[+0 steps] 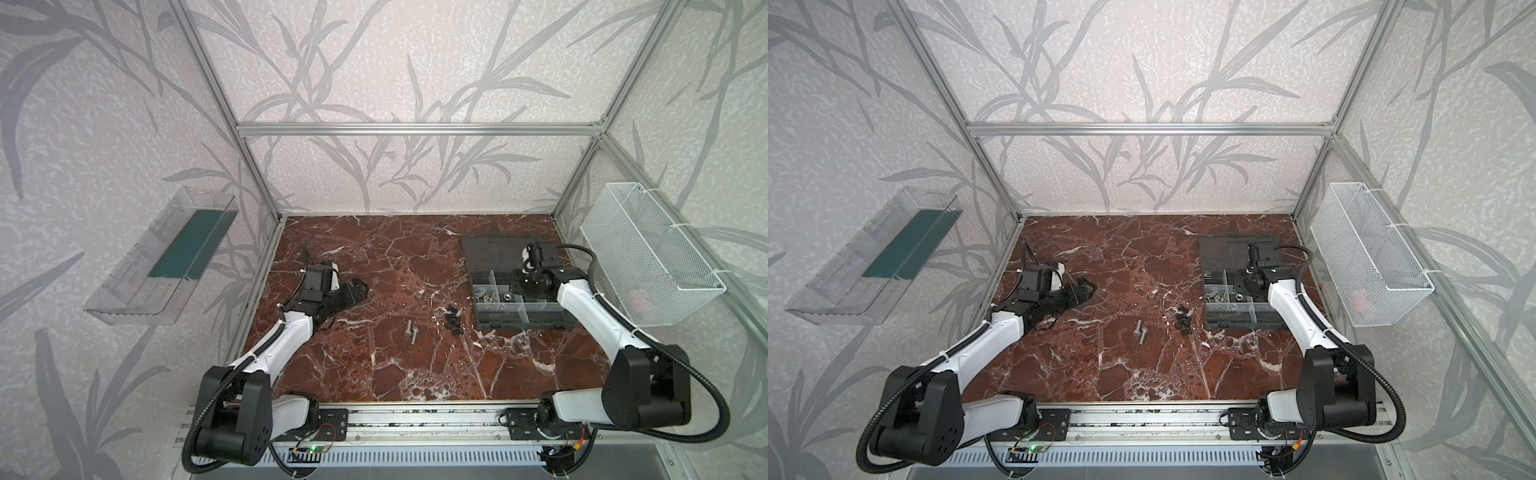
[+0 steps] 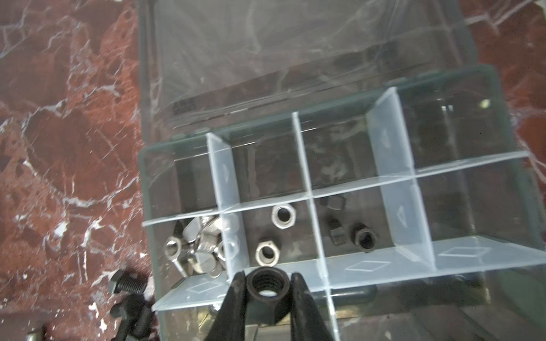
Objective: Sort the screws and nuts into containers
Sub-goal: Place the nut into the container.
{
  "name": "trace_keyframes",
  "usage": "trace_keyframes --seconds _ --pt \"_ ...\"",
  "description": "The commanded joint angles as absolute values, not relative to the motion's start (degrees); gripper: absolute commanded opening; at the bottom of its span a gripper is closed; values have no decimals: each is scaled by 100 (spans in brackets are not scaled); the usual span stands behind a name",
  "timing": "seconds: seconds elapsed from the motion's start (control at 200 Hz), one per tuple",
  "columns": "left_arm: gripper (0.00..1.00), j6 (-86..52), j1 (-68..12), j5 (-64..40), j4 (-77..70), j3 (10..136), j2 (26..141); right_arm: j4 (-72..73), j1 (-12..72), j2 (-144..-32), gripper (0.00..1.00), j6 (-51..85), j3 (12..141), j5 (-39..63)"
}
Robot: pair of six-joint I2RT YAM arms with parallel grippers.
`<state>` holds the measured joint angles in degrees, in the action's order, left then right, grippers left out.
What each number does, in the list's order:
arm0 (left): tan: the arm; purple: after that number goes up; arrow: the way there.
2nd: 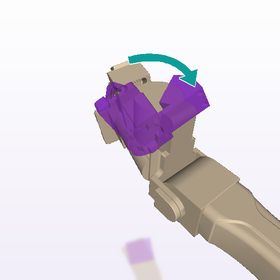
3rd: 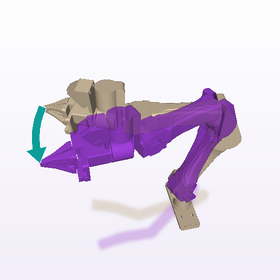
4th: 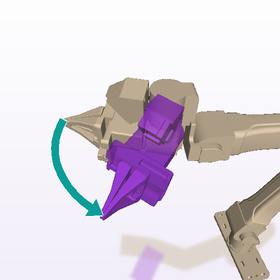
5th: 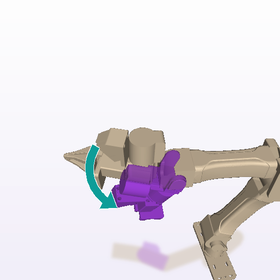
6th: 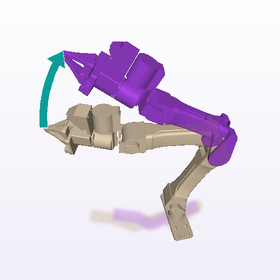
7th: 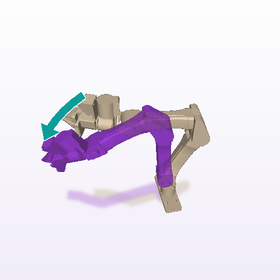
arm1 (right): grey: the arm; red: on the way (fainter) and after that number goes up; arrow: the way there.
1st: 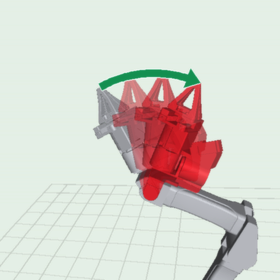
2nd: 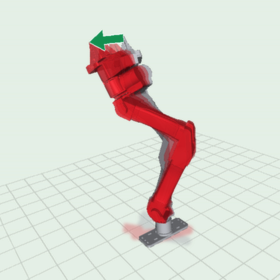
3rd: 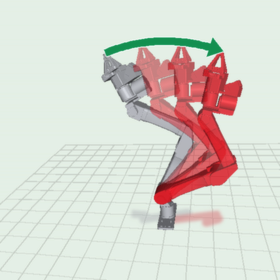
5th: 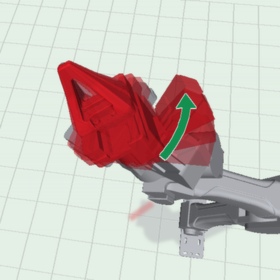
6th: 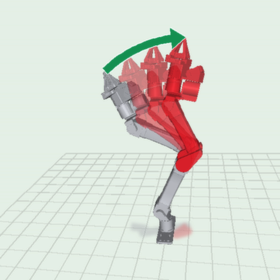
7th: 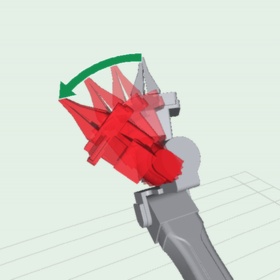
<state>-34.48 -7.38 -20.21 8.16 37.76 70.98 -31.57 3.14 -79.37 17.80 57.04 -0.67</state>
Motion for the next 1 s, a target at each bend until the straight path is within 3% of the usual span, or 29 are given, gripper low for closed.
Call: trace_keyframes --seconds 0.0,0.29,0.995 --pt "99 -3428 -704 -2043 840 3718 6957 -3243 24 -7931 0 1919 5591 -199" --pt "99 -3391 -694 -2013 885 3740 6945 -3252 -784 -8517 0 1838 5742 348" --pt "99 -3363 -677 -1989 926 3757 6928 -3322 -926 -9277 0 1522 6281 267"
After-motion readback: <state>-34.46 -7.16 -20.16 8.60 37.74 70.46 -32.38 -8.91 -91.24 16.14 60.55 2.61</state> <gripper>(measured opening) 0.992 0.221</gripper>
